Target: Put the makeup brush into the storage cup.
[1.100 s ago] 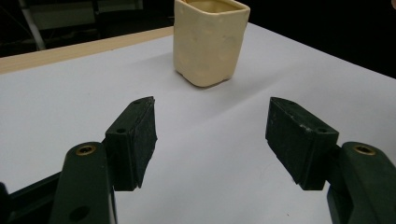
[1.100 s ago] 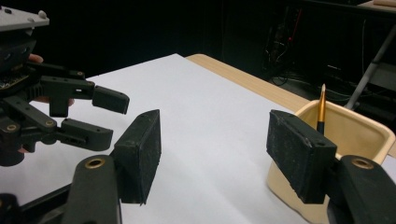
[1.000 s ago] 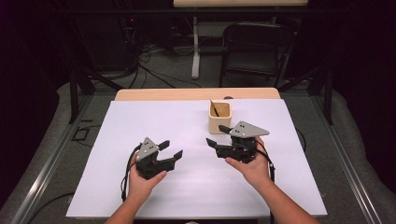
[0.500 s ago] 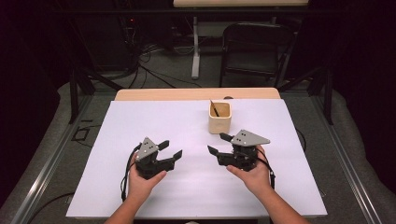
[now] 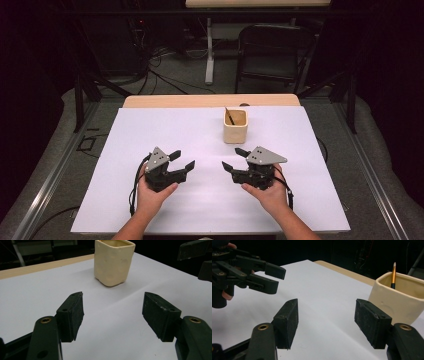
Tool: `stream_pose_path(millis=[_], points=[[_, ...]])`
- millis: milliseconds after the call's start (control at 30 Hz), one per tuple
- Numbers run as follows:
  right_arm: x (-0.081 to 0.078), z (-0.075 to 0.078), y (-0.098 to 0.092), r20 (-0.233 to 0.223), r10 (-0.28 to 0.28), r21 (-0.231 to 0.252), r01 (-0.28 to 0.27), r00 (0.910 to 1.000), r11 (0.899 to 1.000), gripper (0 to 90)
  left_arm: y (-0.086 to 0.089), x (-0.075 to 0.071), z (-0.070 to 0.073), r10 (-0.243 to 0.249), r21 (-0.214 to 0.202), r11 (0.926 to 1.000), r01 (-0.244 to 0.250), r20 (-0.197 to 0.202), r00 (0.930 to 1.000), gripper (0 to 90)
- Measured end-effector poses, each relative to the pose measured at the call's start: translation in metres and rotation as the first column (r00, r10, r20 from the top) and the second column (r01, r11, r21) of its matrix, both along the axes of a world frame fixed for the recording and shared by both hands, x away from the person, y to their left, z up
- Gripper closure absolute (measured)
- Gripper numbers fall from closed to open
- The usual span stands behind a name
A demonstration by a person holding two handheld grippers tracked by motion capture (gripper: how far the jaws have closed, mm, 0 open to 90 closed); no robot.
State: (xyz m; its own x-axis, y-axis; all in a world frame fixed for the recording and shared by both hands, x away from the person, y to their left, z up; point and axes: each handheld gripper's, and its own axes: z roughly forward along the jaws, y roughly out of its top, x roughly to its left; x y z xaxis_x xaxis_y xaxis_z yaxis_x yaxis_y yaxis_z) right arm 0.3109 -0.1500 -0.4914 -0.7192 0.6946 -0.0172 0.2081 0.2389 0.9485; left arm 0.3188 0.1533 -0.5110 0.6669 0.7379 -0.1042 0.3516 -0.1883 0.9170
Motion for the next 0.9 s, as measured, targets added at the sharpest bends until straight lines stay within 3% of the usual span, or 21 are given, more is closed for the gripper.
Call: stream_pose_path(millis=[367, 900], points=[[-0.007, -0.004, 0.003, 0.004, 0.015, 0.012, -0.015, 0.9999, 1.0, 35.5, 0.0, 0.0, 0.0, 0.001, 0.001, 1.0, -0.001, 0.0, 1.0, 33.7], [-0.009, -0.015, 0.004, -0.011, 0.018, -0.018, -0.018, 0.9998, 1.0, 35.6, 0.0, 0.0, 0.0, 0.0, 0.001, 1.0, 0.0, -0.001, 1.0, 33.7]])
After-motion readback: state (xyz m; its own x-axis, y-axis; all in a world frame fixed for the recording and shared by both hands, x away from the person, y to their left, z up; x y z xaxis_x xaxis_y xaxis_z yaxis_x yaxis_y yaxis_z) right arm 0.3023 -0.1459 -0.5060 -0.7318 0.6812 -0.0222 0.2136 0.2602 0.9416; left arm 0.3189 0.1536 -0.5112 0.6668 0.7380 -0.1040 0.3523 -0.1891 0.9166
